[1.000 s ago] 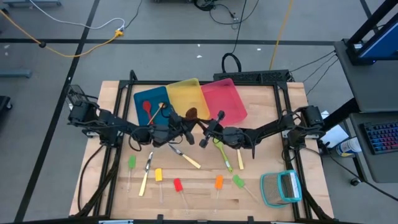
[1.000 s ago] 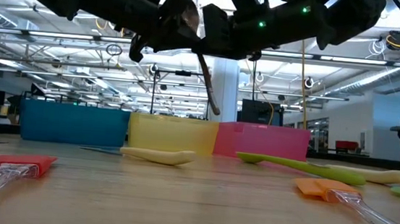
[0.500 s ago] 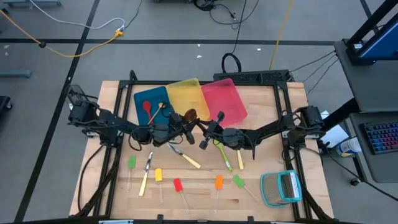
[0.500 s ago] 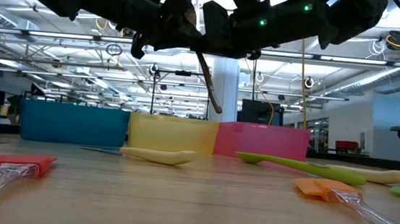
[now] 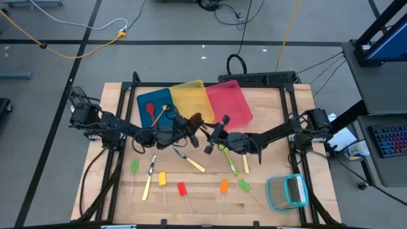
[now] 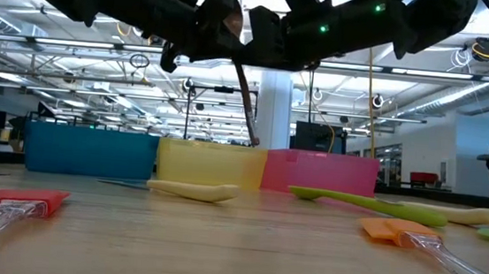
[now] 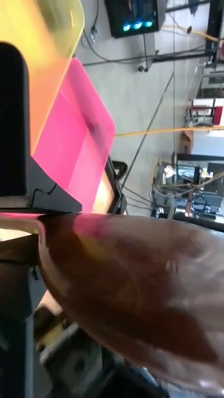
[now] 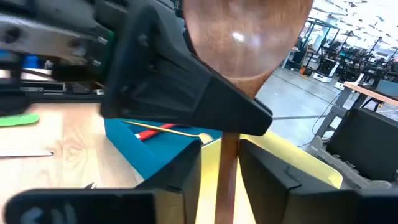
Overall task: Pick & Place Kitchen Items
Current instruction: Put the brown serving spoon into the blue bin
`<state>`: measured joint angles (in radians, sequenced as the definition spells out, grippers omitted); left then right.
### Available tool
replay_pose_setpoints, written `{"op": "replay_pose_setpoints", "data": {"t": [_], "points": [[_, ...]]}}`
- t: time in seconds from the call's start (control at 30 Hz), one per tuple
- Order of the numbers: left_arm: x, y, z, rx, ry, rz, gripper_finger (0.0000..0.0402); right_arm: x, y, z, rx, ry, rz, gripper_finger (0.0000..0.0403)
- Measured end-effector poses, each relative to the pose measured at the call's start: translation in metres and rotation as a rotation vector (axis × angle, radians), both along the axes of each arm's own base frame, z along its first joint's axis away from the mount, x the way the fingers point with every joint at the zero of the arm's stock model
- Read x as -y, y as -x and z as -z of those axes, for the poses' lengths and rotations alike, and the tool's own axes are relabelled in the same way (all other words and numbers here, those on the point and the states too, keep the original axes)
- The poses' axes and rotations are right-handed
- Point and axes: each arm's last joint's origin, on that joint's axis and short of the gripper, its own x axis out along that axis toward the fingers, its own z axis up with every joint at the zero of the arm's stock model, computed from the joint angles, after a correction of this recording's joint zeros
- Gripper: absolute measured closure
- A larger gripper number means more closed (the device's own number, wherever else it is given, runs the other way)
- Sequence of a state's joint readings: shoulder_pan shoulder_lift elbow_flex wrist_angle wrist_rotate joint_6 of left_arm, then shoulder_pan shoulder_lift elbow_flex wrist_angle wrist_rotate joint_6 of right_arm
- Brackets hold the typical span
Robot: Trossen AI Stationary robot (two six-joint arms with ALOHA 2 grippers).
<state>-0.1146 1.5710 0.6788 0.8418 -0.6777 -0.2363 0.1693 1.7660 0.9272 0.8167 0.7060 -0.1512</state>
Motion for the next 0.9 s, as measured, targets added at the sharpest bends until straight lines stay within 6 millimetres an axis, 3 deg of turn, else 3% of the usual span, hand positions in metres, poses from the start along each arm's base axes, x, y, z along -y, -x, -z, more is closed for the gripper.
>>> {"op": "replay_pose_setpoints", "data": {"t": [0.13, 0.3, 0.63, 0.73, 0.9], "points": [[-0.001, 0.006, -0.005, -0.048, -0.012, -0.012, 0.0367, -0.004, 0.002, 0.001, -0.016, 0.013, 0.07, 0.0263], [-0.005, 0.026, -0.026, -0.097, 0.016, 0.005, 0.0367, -0.012, 0.008, 0.0, -0.061, 0.013, 0.059, 0.0242], [-0.036, 0.106, -0.082, -0.076, 0.18, 0.072, 0.0366, -0.024, 0.015, -0.011, -0.049, -0.006, 0.022, 0.024], [-0.049, 0.131, -0.085, -0.119, 0.228, 0.01, 0.0366, -0.025, 0.015, -0.01, -0.056, -0.004, 0.022, 0.0239], [-0.067, 0.158, -0.07, -0.275, 0.35, -0.112, 0.0366, -0.024, 0.015, -0.01, -0.053, -0.006, 0.022, 0.0237]]}}
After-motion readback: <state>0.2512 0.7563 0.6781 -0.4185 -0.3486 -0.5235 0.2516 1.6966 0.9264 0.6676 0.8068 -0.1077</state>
